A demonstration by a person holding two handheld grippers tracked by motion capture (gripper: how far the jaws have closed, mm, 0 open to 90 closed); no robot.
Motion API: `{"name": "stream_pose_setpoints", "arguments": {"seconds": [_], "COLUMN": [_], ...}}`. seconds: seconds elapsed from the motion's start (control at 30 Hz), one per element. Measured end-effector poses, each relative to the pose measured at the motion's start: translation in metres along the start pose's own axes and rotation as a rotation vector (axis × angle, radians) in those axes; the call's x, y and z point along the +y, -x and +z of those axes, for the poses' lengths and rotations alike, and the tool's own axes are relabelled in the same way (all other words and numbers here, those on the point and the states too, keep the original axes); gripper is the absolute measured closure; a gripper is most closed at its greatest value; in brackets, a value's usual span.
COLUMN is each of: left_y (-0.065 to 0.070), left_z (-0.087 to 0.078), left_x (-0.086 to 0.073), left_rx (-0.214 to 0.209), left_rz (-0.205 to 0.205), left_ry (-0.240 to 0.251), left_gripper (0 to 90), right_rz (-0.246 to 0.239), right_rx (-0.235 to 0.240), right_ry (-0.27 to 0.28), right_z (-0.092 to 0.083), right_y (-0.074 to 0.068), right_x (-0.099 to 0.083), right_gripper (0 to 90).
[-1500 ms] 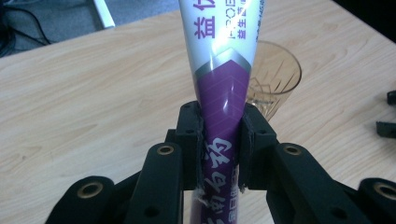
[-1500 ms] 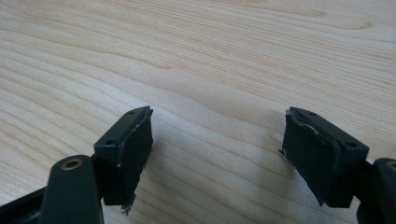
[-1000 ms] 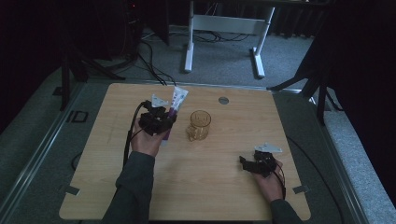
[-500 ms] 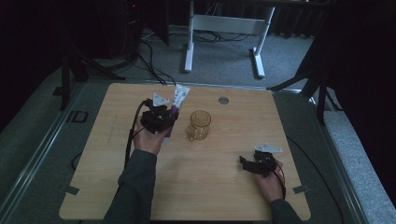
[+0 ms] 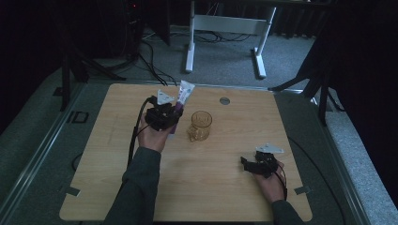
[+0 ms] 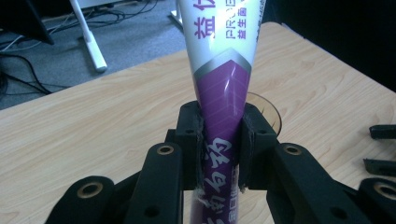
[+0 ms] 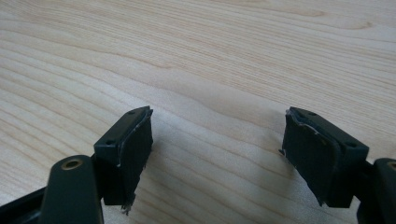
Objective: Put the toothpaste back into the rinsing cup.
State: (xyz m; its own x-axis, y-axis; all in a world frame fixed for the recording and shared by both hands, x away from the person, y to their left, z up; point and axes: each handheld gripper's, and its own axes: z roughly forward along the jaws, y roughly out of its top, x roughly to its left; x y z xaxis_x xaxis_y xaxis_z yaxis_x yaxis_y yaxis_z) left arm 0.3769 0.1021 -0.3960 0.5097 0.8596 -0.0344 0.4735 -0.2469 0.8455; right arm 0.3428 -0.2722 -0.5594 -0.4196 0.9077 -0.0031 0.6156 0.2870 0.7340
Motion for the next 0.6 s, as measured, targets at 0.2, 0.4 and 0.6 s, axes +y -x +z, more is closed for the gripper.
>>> {"name": "stream_pose_setpoints", "arguments": {"seconds": [0.2,0.4,0.6], "left_y": [0.0003,0.0018,0.0039], "left_z": [0.0009,0.0029,0.0049], "left_x": [0.0031,0.0056,0.0084], "left_rx": [0.008,0.001,-0.005], "left_rz": [0.012,0.026,0.034], "left_ry": [0.017,0.037,0.054], "left_gripper": [73.0,73.0,73.0], "right_rz": [0.0,0.0,0.0], "right_rx": [0.0,0.0,0.0], "right_ry": [0.0,0.0,0.0], "right_z": [0.0,0.0,0.0], "right_y": [0.0,0.0,0.0], "right_x": [0.0,0.0,0.0], "right_gripper": [24.2,24.2,24.2]}}
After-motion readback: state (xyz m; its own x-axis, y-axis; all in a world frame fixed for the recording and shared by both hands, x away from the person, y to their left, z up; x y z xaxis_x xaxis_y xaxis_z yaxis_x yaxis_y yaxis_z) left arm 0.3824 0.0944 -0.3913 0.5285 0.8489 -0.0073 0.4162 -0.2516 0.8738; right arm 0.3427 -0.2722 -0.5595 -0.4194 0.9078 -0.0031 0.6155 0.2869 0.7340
